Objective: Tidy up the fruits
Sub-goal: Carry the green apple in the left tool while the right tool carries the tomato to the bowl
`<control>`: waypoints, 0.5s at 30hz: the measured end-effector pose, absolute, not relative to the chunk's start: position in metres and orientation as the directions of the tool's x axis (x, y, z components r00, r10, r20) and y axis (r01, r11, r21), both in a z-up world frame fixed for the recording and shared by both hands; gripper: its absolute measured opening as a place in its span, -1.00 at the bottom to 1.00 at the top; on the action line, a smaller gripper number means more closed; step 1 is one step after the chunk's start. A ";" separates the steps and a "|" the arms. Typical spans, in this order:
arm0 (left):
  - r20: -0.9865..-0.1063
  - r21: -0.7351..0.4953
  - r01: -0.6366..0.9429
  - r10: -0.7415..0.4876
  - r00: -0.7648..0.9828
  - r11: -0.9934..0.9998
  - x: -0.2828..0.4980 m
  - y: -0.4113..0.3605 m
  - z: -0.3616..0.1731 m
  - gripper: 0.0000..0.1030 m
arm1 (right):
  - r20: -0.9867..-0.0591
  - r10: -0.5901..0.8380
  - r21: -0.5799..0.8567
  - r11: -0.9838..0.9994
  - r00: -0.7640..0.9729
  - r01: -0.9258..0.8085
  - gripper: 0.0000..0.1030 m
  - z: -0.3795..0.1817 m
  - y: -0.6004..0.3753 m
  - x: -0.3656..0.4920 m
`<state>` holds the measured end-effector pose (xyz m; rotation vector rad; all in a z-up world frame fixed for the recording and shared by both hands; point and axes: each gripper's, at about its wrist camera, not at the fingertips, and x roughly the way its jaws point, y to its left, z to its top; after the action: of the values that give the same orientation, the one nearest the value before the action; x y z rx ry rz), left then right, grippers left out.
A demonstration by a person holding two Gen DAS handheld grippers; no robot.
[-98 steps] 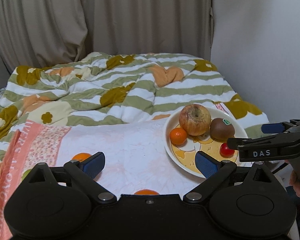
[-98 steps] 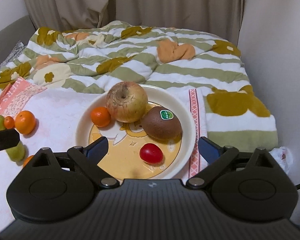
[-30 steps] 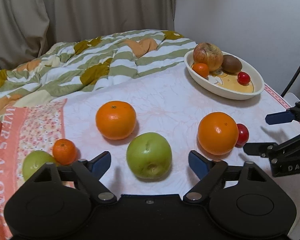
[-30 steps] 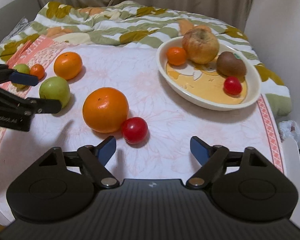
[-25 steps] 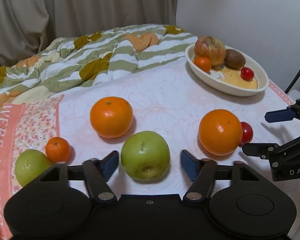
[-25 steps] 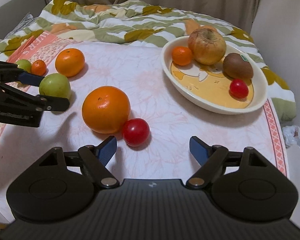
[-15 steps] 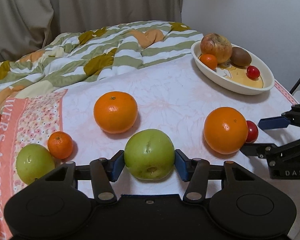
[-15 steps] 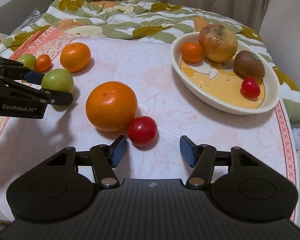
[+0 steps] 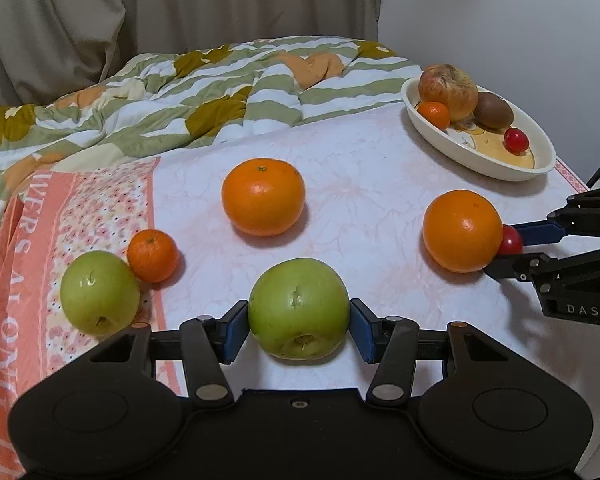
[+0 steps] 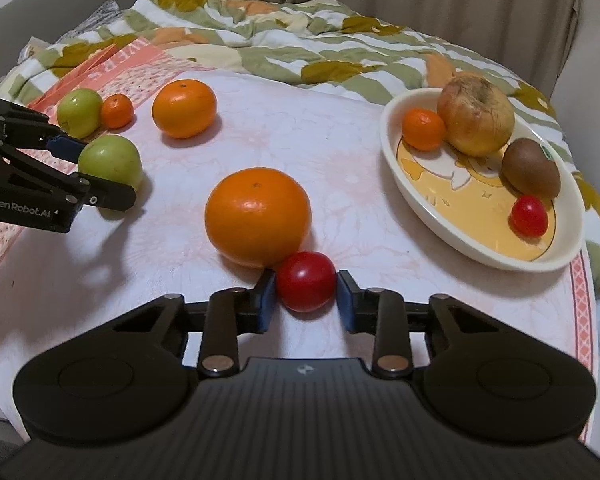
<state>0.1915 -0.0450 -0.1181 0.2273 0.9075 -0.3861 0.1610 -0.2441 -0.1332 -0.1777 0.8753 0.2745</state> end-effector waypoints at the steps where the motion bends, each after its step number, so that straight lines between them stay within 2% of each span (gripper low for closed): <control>1: -0.800 0.028 0.416 -0.229 0.554 0.909 0.191 -0.044 -0.118 0.11 | -0.776 0.161 -0.044 0.951 0.610 -0.307 -0.09 -0.133 -0.243 0.161; 15: -0.762 -0.004 0.395 -0.258 0.593 0.919 0.167 -0.032 -0.085 0.11 | -0.766 0.131 -0.036 0.969 0.630 -0.245 -0.09 -0.110 -0.241 0.140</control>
<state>0.1666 -0.0322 -0.0853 0.1722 0.8555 -0.3817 0.1401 -0.2406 -0.1102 -0.1417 0.8640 0.2161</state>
